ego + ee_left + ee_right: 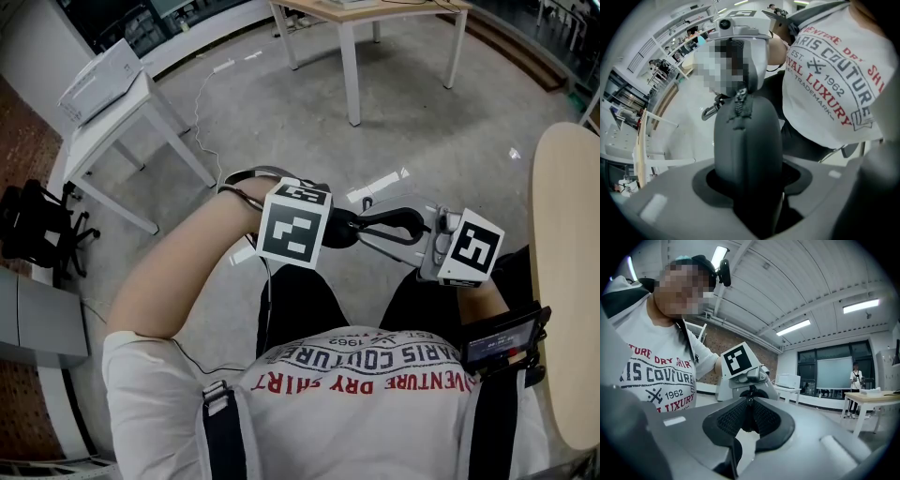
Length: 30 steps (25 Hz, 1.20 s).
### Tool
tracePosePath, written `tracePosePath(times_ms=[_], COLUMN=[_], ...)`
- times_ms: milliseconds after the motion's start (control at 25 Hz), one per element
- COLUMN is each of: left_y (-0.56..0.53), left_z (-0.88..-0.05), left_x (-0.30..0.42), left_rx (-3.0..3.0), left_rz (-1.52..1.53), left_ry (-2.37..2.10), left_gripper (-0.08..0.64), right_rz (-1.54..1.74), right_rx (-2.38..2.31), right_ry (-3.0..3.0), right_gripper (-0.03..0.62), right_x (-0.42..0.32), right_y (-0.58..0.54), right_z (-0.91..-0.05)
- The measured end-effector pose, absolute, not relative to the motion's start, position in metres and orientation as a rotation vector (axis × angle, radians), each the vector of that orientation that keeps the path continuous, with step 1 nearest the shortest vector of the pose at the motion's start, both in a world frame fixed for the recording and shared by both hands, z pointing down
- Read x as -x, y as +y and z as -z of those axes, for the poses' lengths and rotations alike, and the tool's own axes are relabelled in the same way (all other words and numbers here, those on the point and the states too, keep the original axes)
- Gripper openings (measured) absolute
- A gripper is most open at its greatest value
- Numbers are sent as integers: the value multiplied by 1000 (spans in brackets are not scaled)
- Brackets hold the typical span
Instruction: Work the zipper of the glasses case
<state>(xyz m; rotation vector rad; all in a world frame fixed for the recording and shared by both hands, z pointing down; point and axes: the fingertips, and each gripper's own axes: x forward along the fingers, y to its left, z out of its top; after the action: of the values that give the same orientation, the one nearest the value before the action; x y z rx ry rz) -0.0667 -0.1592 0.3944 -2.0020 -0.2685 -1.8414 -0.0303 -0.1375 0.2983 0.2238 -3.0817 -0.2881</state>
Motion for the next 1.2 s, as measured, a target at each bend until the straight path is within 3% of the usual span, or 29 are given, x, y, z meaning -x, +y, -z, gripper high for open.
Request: tracePosePath(times_ms=[1200], left_y=[-173], left_z=[-393], left_x=[62], left_rx=[2153], left_rz=[1698], left_ry=[-187], left_gripper=[249], right_rz=[304], right_rx=[-293], right_ry=[-3030], right_gripper=[20], right_x=[24], right_y=[-150], right_z=[-298])
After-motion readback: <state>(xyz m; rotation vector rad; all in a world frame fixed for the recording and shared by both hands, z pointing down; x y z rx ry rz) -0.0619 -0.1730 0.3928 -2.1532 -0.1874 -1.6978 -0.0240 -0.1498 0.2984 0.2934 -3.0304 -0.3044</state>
